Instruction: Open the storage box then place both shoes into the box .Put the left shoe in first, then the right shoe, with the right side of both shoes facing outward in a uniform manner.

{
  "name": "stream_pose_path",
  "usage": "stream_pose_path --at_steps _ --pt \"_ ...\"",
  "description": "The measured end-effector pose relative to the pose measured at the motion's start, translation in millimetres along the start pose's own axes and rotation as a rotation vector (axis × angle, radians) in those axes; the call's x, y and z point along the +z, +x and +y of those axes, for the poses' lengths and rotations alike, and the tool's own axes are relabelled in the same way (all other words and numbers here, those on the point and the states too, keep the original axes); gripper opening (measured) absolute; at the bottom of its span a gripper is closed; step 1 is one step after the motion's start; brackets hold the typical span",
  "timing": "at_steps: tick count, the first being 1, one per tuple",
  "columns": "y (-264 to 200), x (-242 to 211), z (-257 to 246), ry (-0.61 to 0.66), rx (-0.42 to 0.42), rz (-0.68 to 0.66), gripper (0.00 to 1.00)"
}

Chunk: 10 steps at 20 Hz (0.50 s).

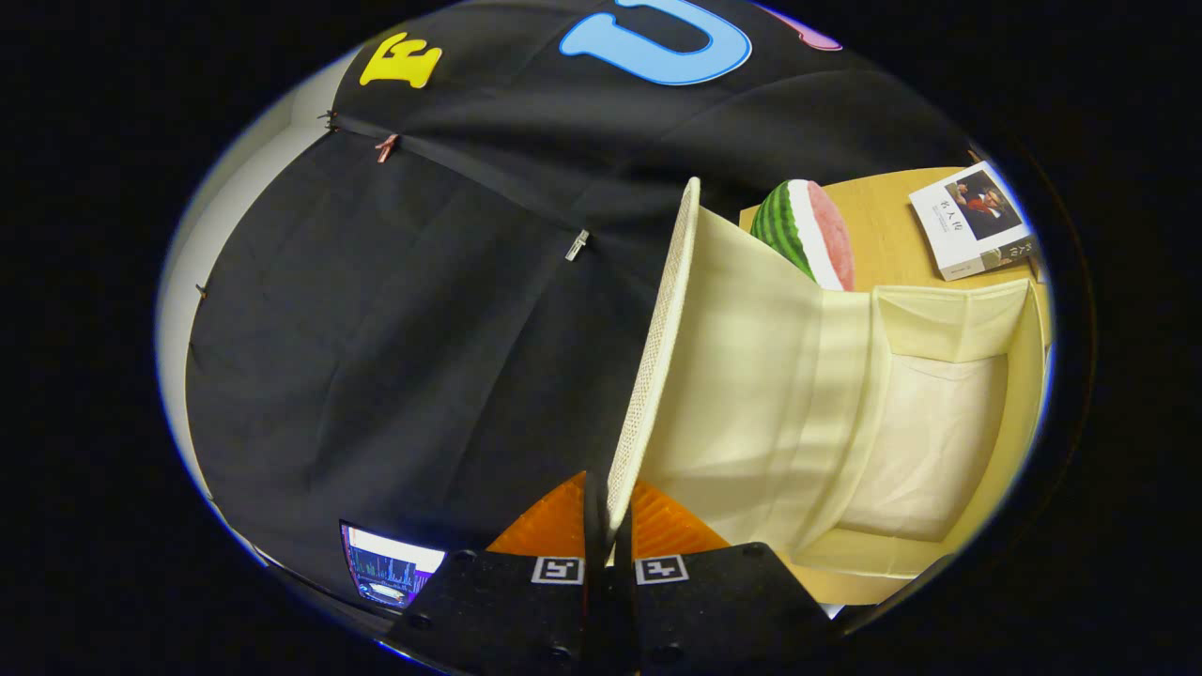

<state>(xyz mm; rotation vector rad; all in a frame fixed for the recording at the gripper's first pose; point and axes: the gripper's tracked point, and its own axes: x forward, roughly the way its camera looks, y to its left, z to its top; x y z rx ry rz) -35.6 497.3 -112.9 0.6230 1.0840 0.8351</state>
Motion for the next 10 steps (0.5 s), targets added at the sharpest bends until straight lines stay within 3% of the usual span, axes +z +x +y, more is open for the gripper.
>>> stream_pose_path --at_steps 10 --pt "24 -3 -4 -0.034 -0.056 0.004 0.07"
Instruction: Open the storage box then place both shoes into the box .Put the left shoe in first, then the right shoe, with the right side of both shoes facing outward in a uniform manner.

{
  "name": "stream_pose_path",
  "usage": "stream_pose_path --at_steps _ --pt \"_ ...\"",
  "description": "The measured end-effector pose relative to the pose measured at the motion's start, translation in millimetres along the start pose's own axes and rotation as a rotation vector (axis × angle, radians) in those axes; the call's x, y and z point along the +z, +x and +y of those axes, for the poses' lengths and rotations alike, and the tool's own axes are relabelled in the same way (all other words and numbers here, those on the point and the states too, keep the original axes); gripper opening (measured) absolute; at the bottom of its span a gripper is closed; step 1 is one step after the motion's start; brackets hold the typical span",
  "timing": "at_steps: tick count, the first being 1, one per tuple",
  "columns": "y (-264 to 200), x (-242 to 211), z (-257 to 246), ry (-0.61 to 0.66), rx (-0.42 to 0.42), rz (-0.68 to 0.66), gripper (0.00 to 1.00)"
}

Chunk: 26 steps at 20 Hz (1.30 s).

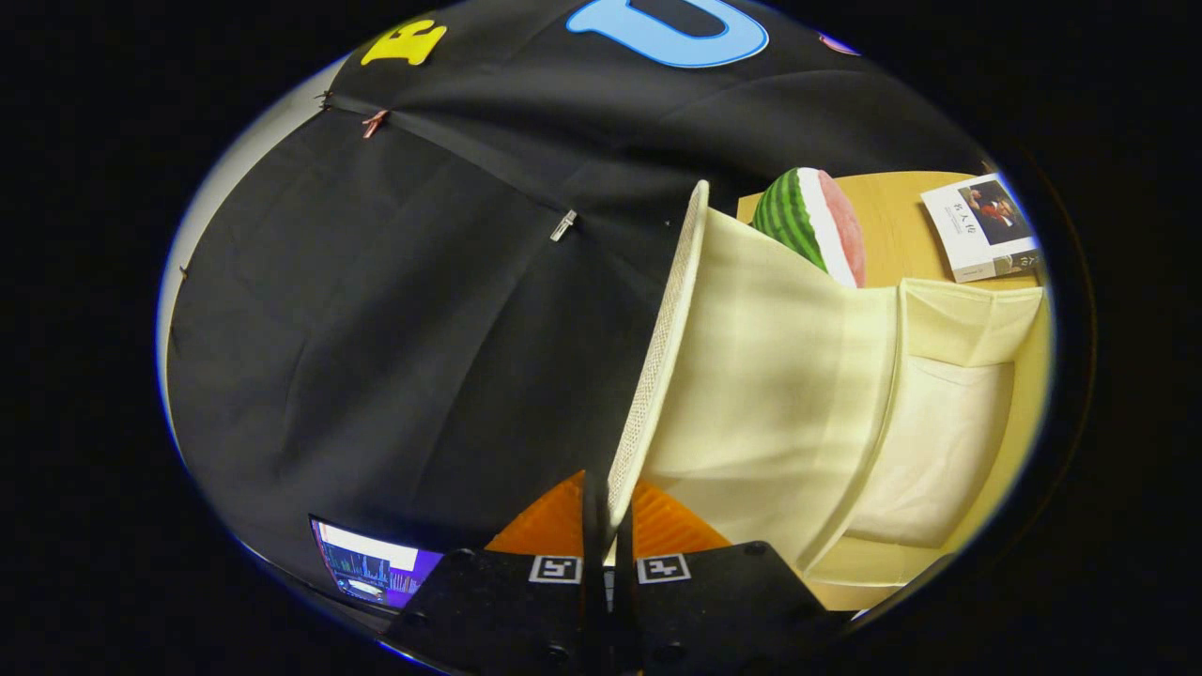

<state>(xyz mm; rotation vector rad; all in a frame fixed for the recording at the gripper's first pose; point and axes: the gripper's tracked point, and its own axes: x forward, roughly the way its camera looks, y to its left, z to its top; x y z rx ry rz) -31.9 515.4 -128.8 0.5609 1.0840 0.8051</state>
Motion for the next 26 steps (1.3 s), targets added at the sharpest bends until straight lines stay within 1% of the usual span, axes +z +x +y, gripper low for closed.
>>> stream_pose_path --at_steps 1,2,4,5,8,13,16,20,23,26 --pt "-10 11 -5 -0.025 -0.012 -0.036 0.12" --pt "-10 15 -10 -0.062 -0.021 -0.065 0.41" --pt "-30 24 -12 -0.148 -0.047 -0.116 1.00" --pt "-42 31 -13 -0.189 -0.053 -0.144 0.97" --pt "-86 52 -22 -0.287 -0.078 -0.245 0.98" --pt "-169 84 -64 -0.380 -0.176 -0.397 0.98" --pt "-216 100 -106 -0.428 -0.277 -0.466 0.98" --pt "-275 105 -179 -0.463 -0.448 -0.510 0.98" --pt "-307 93 -235 -0.475 -0.576 -0.500 0.98" --pt "-327 70 -287 -0.440 -0.666 -0.448 0.98"
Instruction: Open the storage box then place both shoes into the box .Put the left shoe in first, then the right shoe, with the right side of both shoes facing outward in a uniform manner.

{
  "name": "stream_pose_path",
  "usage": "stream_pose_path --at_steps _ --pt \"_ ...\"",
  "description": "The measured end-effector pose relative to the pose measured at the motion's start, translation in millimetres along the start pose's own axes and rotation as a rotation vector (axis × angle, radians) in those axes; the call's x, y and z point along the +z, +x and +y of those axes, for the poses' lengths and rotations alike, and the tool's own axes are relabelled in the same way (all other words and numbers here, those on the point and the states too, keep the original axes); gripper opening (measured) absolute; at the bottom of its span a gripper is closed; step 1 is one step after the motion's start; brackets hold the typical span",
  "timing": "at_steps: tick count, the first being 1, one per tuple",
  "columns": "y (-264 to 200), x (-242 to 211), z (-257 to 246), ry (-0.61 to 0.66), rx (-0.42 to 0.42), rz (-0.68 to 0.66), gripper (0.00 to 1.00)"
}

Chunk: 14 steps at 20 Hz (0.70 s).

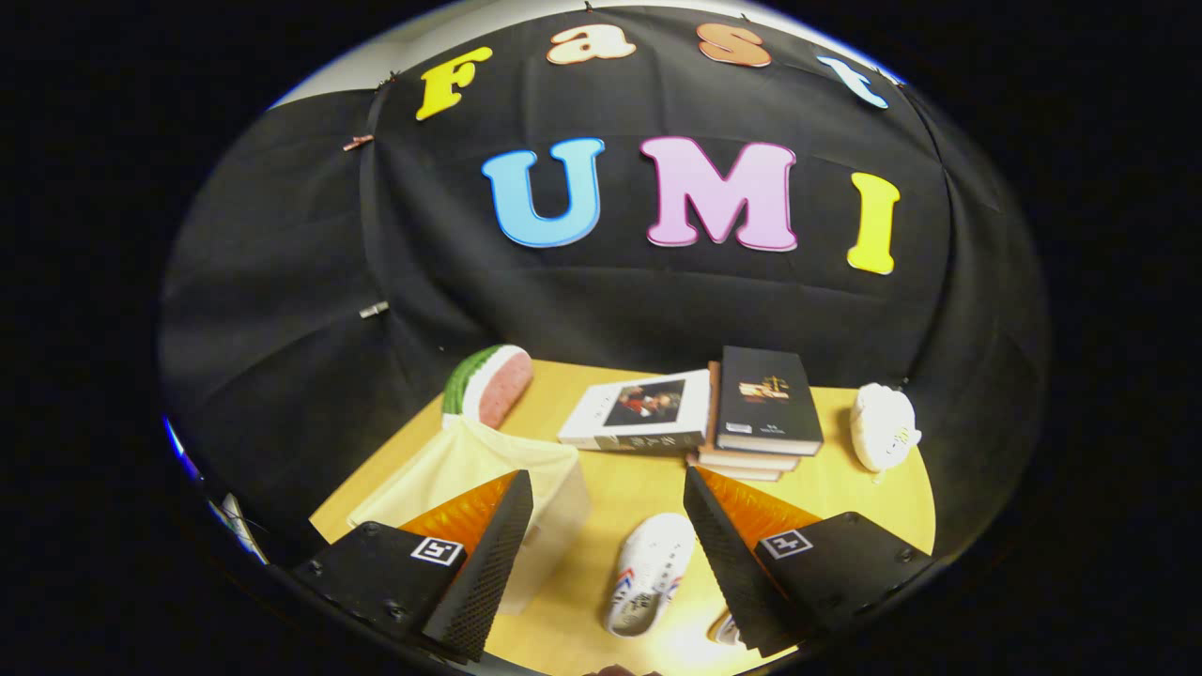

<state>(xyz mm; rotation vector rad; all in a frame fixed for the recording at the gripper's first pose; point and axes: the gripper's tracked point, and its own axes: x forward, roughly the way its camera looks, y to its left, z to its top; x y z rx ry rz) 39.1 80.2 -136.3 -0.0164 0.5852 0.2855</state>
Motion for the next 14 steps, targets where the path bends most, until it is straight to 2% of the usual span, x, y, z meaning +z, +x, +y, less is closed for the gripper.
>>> stream_pose_path --at_steps 3,7,14 --pt "0 -39 -31 0.078 -0.031 0.087 0.98" --pt "10 -95 -70 0.097 -0.079 0.215 0.98" --pt "51 -192 -73 0.194 -0.018 0.466 0.99"
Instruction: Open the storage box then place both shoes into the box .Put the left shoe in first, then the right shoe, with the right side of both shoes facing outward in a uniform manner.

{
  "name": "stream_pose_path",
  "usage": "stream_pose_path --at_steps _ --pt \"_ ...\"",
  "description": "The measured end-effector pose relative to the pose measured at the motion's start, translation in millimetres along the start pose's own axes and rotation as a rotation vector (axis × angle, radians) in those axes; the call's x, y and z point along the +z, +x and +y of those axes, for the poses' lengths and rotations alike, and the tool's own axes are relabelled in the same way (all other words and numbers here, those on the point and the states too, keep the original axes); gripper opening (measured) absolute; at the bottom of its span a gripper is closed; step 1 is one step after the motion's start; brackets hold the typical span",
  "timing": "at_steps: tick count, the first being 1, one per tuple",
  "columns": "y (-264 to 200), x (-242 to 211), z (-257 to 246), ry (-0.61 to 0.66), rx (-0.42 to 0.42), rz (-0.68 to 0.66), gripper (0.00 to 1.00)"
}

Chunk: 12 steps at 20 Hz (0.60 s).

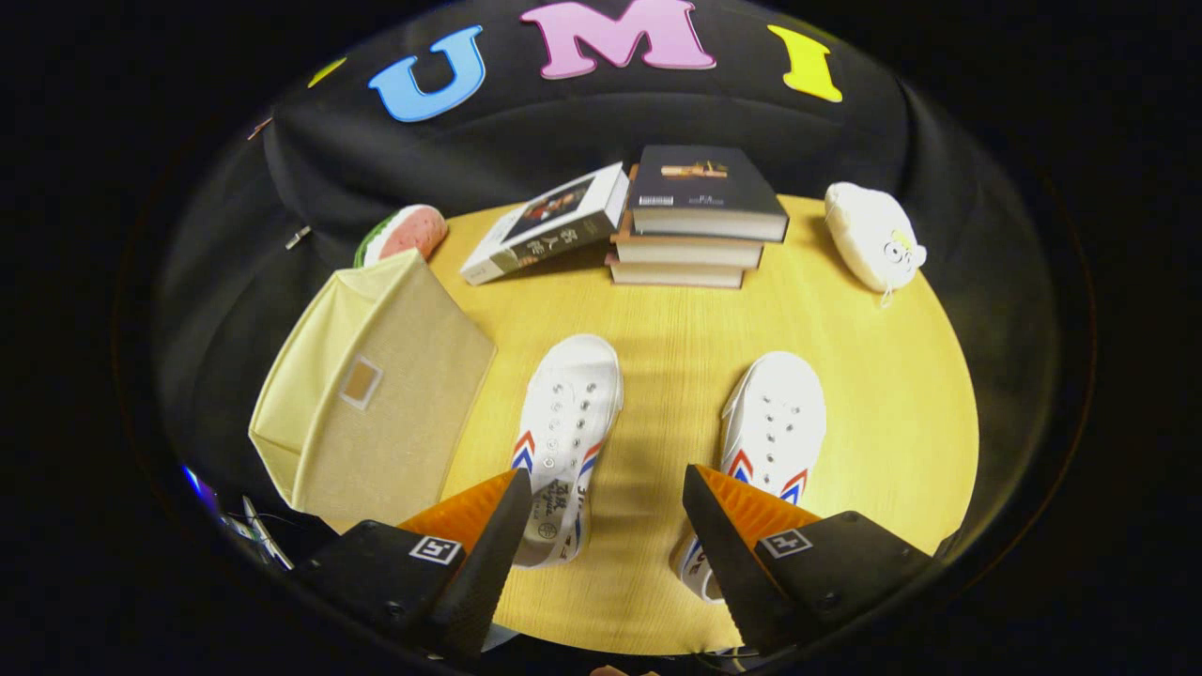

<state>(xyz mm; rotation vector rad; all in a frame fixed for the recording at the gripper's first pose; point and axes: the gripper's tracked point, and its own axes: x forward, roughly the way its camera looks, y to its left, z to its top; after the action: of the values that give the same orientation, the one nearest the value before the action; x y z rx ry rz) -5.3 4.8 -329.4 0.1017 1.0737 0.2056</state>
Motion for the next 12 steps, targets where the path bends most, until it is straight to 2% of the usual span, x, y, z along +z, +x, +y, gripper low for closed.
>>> stream_pose_path --at_steps 4,11,12 --pt "39 -11 -4 0.047 0.009 0.083 0.99" --pt "75 -15 9 0.086 0.045 0.154 0.97" --pt "78 -15 14 0.092 0.059 0.158 0.95"
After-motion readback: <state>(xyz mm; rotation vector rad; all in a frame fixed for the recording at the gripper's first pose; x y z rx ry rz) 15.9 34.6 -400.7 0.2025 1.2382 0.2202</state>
